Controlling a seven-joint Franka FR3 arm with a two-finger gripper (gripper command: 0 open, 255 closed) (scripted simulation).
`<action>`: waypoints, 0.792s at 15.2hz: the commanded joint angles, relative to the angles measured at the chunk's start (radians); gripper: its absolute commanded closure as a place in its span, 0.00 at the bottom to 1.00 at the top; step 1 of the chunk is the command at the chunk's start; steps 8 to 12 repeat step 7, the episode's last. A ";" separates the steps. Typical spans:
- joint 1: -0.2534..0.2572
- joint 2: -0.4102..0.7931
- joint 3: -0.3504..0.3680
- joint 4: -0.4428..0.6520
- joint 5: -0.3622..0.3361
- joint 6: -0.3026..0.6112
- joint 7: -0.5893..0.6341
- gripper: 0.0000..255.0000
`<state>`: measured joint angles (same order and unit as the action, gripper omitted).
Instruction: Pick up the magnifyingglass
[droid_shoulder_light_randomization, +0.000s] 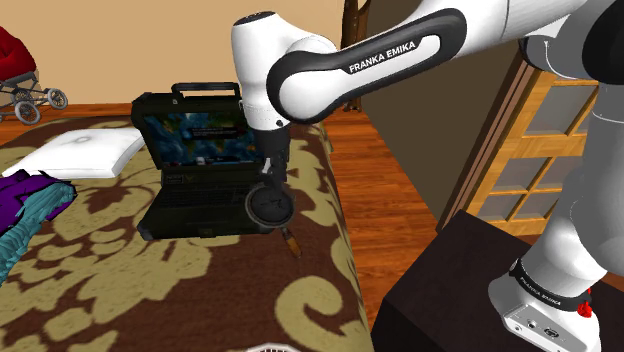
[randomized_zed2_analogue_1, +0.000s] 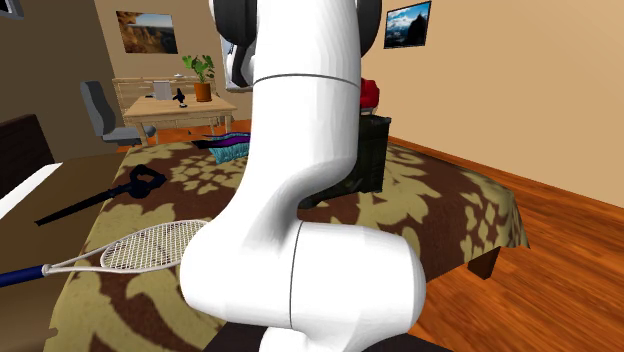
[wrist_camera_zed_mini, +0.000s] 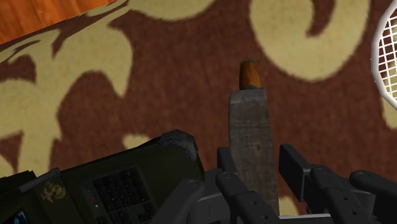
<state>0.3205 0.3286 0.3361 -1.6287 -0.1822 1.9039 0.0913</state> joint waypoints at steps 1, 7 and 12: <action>0.000 -0.009 0.001 0.017 0.004 -0.026 -0.004 1.00; 0.001 -0.018 0.003 0.061 0.009 -0.078 -0.010 1.00; 0.001 -0.018 0.003 0.061 0.009 -0.078 -0.010 1.00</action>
